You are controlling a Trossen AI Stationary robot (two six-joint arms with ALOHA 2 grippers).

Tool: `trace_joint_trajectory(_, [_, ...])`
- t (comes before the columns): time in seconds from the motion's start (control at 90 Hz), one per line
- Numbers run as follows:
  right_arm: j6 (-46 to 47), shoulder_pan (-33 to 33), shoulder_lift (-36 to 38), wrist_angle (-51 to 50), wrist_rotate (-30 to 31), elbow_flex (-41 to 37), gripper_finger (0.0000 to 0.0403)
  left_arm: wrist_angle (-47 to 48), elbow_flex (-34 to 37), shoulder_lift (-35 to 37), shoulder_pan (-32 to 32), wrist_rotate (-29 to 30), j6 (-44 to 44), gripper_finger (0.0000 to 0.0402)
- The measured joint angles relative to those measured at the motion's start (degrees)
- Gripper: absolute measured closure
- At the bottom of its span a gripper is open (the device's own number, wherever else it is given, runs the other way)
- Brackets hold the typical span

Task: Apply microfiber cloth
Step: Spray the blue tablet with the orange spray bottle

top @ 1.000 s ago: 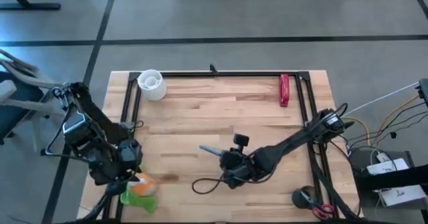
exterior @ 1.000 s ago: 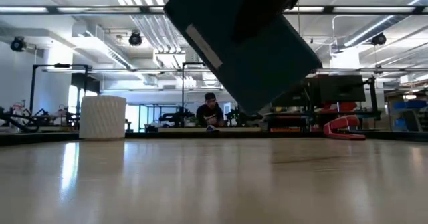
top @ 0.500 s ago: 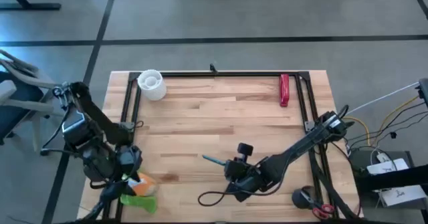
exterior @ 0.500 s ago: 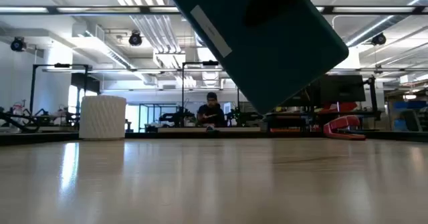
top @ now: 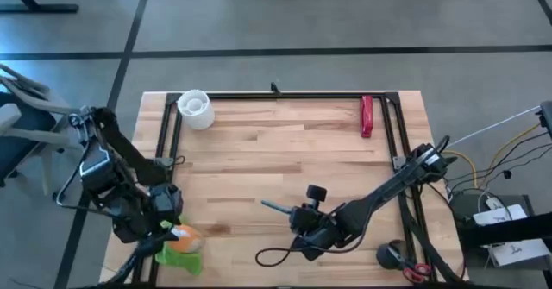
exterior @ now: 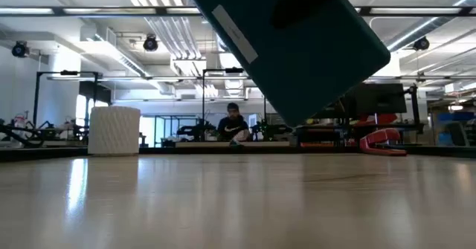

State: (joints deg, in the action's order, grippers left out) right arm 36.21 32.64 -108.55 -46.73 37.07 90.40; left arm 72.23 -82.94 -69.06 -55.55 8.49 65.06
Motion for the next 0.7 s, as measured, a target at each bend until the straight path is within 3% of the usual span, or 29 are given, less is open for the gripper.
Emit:
trace_joint_trajectory(0.4, [1.27, 0.39, 0.0, 1.21, -1.04, -1.6, 0.0396, 3.52, 0.2, -7.77, -0.15, 0.04, -3.82, 0.0197])
trace_joint_trajectory(0.544, [0.7, 0.95, 0.0, 1.23, -0.07, -1.54, 0.0396, 4.31, 0.22, -10.07, -0.13, 0.04, -6.35, 0.0232])
trace_joint_trajectory(0.7, [-0.21, 1.29, 0.0, 1.21, 0.59, -0.48, 0.0396, 4.86, 0.22, -11.38, -0.05, 0.11, -7.56, 0.0306])
